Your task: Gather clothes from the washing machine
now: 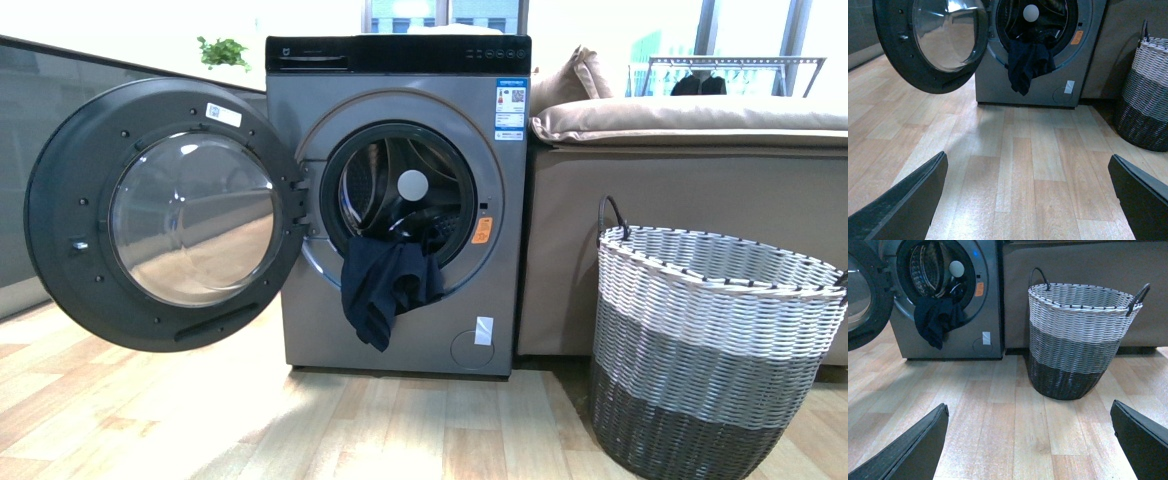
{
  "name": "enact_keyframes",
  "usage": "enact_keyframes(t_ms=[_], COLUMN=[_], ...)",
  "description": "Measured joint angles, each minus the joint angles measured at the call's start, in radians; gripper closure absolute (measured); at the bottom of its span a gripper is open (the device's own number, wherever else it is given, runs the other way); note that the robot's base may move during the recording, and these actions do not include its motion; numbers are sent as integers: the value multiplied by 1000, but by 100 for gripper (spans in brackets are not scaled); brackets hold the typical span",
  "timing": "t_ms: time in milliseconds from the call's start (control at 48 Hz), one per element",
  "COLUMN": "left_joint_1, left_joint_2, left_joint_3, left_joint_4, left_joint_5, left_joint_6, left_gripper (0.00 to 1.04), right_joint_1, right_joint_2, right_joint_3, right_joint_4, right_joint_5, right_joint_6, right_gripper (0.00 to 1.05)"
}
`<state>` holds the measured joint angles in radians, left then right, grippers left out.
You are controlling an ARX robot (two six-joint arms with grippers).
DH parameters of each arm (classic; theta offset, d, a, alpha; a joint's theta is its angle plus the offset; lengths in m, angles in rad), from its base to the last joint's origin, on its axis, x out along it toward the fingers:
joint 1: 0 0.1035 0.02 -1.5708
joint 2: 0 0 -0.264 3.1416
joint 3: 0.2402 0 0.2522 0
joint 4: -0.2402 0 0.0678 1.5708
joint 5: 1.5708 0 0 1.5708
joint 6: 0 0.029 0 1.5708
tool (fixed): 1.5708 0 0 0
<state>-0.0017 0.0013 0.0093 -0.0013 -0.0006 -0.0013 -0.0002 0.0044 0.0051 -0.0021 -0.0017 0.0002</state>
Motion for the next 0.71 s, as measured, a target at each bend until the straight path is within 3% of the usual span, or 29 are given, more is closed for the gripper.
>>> enact_keyframes(t_ms=[708], left_joint_1=[0], left_joint_2=[0], left_joint_3=[0], left_joint_4=[0], left_joint_5=[0], left_joint_6=[0], left_gripper=[7], right_joint_1=[0], right_joint_2=[0], right_joint_3=[0], right_joint_4=[0], right_joint_5=[0], right_joint_6=[0], right_gripper=[8])
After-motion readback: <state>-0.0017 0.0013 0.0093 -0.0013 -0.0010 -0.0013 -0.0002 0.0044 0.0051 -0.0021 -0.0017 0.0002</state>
